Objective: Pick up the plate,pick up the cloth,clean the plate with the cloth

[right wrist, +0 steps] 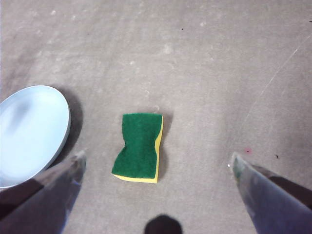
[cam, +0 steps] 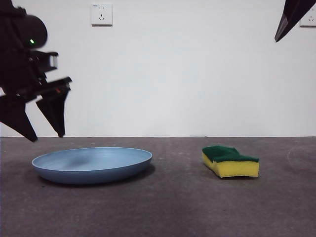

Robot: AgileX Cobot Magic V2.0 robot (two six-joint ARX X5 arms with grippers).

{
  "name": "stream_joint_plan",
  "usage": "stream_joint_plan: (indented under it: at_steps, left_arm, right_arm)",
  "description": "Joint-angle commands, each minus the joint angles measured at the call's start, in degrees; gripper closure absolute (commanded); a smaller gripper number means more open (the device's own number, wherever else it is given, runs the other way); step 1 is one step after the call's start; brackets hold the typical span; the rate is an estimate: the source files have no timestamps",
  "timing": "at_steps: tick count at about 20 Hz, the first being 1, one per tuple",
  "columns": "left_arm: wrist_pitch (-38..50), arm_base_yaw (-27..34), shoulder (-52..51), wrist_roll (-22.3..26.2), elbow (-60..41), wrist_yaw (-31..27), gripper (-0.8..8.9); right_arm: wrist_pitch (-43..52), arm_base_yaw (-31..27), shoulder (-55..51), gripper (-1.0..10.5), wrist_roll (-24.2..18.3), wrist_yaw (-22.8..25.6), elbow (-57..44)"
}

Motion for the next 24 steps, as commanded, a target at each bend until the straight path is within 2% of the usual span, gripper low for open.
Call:
stream_joint_plan:
  at_steps: [1,7,24]
  left_arm:
    - [1.7,-0.7,2.7,0.7,0.0,-0.2,4.68]
    - [3.9,-1.1,5.4,0.6,0.0,-3.0,4.69]
    - [5.3,-1.2,5.8,0.6,0.0,-2.8,4.69]
  right_arm:
    - [0.0,-0.1,0.0,4.4,0.2,-0.1,0.2]
    - [-0.1,-0.1,0.0,4.4,0.2,0.0,0.2]
    - [-1.6,-0.1,0.0,4.4,0.6,-0.1,0.2]
